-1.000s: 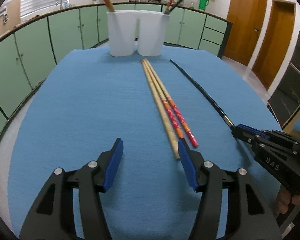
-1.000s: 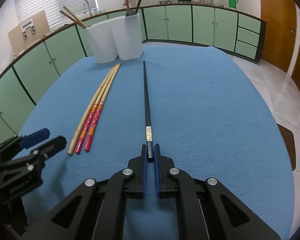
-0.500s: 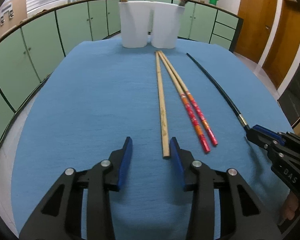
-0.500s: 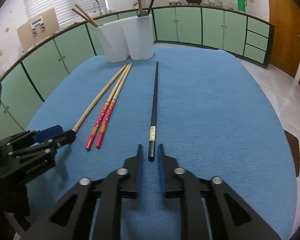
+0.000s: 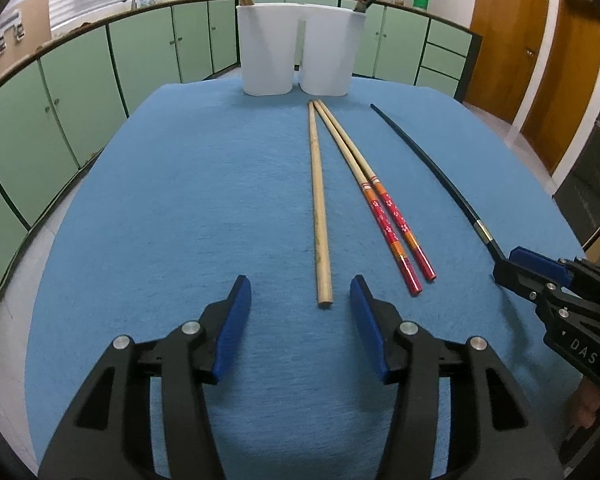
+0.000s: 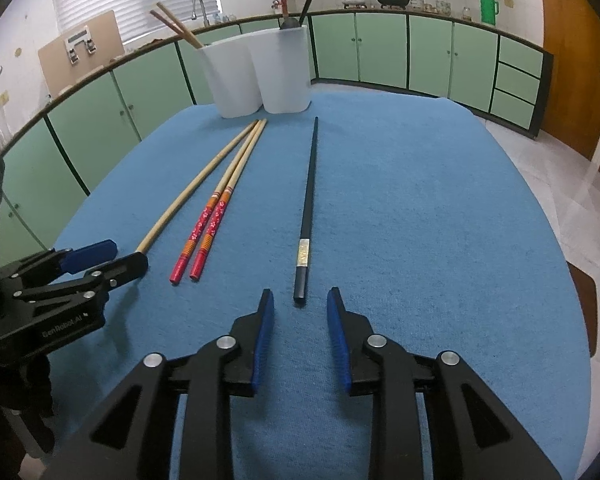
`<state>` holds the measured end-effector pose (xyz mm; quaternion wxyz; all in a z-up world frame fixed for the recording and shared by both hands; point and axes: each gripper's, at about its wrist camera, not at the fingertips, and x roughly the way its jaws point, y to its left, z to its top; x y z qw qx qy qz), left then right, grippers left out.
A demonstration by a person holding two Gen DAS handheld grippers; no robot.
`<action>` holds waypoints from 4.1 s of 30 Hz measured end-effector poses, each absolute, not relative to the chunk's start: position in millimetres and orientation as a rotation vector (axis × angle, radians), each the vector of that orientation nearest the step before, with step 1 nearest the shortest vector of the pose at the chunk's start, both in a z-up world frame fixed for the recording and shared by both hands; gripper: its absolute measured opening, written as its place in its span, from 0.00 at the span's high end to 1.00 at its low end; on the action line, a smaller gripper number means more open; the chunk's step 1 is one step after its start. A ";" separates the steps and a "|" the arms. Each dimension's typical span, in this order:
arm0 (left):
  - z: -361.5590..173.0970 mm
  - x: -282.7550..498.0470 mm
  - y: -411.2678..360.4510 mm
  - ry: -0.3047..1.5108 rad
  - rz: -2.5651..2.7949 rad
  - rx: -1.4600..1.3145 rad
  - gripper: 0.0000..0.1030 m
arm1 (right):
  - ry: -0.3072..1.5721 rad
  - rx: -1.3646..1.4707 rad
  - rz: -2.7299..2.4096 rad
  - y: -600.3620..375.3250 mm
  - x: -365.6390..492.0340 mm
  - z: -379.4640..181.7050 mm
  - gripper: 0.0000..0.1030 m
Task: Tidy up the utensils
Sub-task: 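Grasp the plain wooden chopstick with the left tool while the right tool regrips the black chopstick, then lift both chopsticks and lower them into the white holder, then open both tools to release the chopsticks into the holder, then move both open tools back over the two red-patterned chopsticks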
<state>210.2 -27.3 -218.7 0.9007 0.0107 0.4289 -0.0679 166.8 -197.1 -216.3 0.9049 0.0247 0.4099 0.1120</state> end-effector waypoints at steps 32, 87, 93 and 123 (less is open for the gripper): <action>-117.4 184.5 -22.3 0.670 -0.184 0.035 0.94 | 0.696 0.004 0.203 -211.9 162.1 -123.2 0.94; 87.5 363.9 -32.8 0.225 -0.209 0.054 0.95 | 0.309 0.060 0.343 -175.4 369.5 113.3 0.94; 61.9 398.3 -34.8 0.273 -0.209 0.045 0.95 | 0.336 0.055 0.324 -169.5 397.8 84.4 0.94; -77.8 269.8 -0.6 0.526 -0.157 -0.024 0.52 | 0.475 0.065 0.162 -219.0 235.7 -54.2 0.19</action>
